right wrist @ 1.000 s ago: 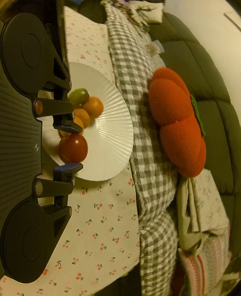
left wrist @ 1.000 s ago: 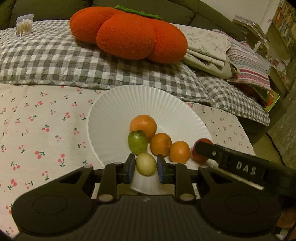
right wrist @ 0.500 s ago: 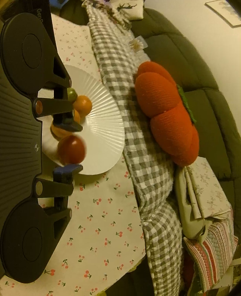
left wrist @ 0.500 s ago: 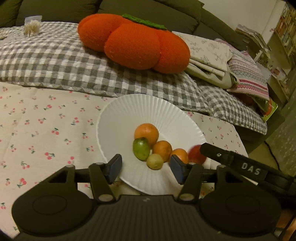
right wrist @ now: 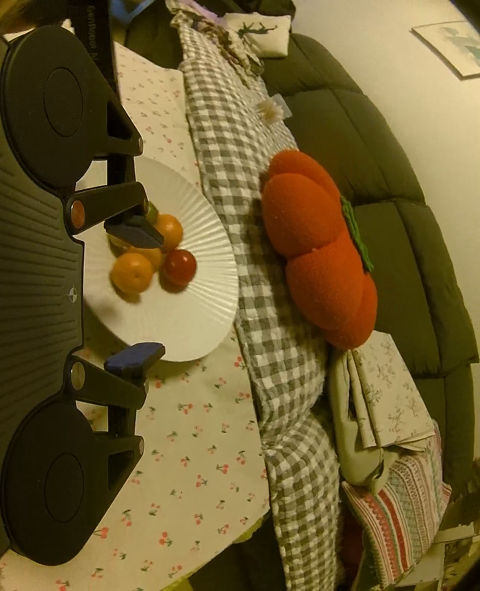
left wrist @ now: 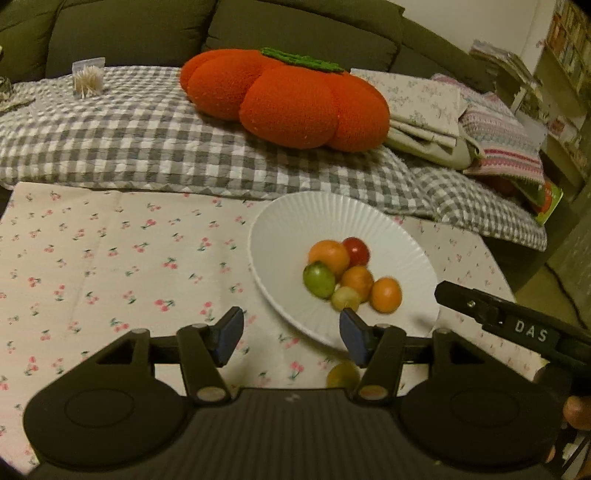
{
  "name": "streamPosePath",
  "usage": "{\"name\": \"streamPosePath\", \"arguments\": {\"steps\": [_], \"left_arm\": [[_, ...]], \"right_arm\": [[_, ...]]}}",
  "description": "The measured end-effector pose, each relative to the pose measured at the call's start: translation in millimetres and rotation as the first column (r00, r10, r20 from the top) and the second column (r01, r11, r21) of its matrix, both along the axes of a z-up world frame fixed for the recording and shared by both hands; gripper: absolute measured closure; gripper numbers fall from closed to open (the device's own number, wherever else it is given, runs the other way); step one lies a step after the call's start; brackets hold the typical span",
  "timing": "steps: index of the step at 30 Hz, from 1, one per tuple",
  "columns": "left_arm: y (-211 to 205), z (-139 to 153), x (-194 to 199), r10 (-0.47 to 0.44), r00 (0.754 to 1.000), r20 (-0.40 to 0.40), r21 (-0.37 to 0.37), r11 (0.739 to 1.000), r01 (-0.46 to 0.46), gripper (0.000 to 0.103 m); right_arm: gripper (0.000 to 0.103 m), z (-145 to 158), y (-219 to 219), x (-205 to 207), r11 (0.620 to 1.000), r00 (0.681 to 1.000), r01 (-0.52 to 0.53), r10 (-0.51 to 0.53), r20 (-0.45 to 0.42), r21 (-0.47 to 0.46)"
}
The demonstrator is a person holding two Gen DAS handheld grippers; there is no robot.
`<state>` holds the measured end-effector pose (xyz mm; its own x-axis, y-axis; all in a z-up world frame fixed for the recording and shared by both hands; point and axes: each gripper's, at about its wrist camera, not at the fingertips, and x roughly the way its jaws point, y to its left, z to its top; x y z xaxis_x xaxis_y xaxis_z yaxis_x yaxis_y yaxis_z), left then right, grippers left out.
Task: Organize fruits
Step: 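Lift both open tools away from the plate toward the fruits on the cloth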
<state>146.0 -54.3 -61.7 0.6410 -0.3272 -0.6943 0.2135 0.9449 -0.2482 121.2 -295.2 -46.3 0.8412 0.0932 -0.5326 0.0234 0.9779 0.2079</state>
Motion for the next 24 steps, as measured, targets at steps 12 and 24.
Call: {"name": "streamPosePath", "arguments": {"steps": [12,24], "left_arm": [[6.8,23.4,-37.4,-0.060,0.998,-0.010,0.106,0.992,0.061,0.046],[-2.9,9.3,-60.9,-0.148,0.987,-0.056,0.209,0.965,0.156,0.046]], "right_arm": [[0.047,-3.9,42.6,-43.6,0.987,0.991,-0.136,0.136,-0.011,-0.082],[0.047,-17.0,46.7,-57.5,0.984,0.985,-0.165,0.161,-0.070,-0.062]]}}
